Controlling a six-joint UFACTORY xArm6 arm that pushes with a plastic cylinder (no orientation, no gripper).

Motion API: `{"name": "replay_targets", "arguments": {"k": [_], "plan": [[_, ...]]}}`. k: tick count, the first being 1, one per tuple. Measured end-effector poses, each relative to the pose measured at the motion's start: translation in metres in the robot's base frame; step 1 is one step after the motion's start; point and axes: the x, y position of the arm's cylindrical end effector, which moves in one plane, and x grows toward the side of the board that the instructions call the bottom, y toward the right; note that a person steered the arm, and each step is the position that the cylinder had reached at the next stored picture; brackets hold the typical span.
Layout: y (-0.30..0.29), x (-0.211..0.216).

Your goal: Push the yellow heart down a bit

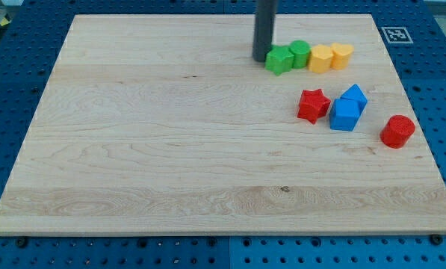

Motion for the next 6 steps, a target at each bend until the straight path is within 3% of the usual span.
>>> {"name": "replay_targets", "arguments": {"k": [2,4,6], "plan": [[-0.006,-0.035],[0.081,-0.048],[0.174,0.016]]}}
